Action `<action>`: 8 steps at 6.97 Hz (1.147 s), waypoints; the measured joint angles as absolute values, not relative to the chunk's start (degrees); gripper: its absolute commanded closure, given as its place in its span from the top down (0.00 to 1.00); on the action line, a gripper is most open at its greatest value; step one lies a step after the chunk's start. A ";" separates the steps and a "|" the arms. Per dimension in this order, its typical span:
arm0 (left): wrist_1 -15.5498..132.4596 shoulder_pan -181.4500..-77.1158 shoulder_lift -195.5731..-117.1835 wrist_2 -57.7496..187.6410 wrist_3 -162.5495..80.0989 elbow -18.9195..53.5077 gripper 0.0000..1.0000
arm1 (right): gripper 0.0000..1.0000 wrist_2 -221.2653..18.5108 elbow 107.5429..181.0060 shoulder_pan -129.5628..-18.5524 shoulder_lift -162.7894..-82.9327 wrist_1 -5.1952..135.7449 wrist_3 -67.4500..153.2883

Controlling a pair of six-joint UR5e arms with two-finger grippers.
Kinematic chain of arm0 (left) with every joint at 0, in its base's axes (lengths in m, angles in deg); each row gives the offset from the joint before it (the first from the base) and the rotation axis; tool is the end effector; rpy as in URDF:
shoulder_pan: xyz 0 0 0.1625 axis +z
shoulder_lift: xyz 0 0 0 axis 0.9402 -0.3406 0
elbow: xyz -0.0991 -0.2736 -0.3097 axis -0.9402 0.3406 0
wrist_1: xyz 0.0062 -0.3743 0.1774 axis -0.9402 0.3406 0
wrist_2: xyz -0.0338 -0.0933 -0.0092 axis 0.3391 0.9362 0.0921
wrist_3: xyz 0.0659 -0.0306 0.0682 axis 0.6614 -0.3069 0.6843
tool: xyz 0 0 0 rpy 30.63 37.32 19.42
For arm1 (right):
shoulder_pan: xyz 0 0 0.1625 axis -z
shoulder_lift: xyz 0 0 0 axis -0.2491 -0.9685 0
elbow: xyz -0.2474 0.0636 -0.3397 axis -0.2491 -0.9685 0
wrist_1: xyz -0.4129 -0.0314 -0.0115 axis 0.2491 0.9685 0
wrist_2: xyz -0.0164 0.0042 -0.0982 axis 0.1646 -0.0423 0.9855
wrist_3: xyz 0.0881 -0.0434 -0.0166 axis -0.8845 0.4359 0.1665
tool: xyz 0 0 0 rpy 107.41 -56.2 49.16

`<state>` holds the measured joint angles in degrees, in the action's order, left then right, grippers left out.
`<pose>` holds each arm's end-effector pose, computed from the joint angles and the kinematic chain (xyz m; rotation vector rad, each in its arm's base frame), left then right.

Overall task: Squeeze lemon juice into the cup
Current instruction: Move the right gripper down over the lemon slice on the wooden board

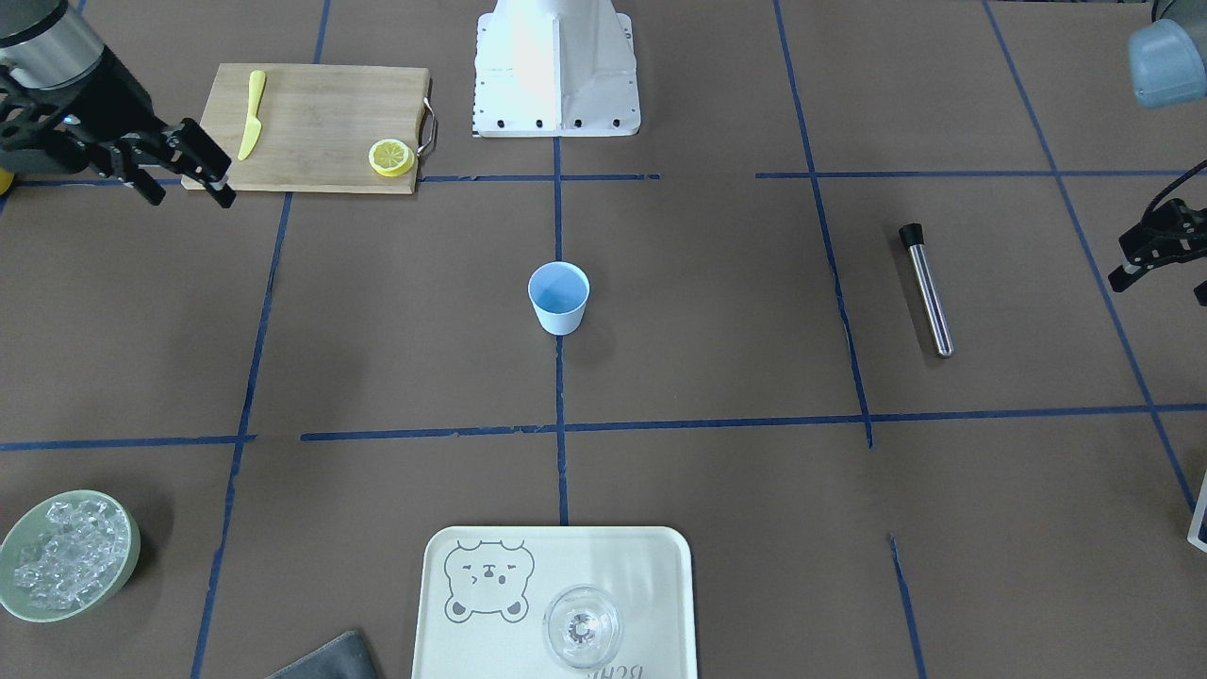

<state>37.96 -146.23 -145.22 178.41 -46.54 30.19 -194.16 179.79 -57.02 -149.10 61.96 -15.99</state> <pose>0.0698 -0.5455 0.4493 0.2199 0.8701 0.0916 -0.2480 -0.3502 0.3589 0.0308 -0.9406 0.2602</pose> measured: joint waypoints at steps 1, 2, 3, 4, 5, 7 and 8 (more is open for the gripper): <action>39.92 -144.57 -145.27 178.37 -49.17 30.05 1.00 | 1.00 -187.73 181.51 -49.40 -149.14 61.92 -20.37; 41.32 -142.96 -145.32 177.50 -50.97 29.96 1.00 | 1.00 -180.46 182.50 -41.27 -149.09 61.78 -24.03; 42.23 -141.17 -145.36 175.54 -52.11 29.74 1.00 | 1.00 -174.27 182.89 -34.14 -148.90 61.60 -27.02; 43.64 -139.41 -145.45 173.87 -53.25 28.82 1.00 | 1.00 -169.16 182.93 -28.27 -148.57 61.52 -29.58; 45.68 -138.28 -145.57 172.99 -54.37 27.19 1.00 | 1.00 -165.17 182.70 -23.78 -148.14 61.49 -31.03; 47.74 -136.08 -145.79 172.51 -57.72 25.62 1.00 | 1.00 -162.46 180.20 -19.36 -146.49 61.53 -31.81; 47.97 -135.36 -145.92 172.46 -58.65 25.54 1.00 | 1.00 -162.10 178.43 -18.05 -145.71 61.54 -31.85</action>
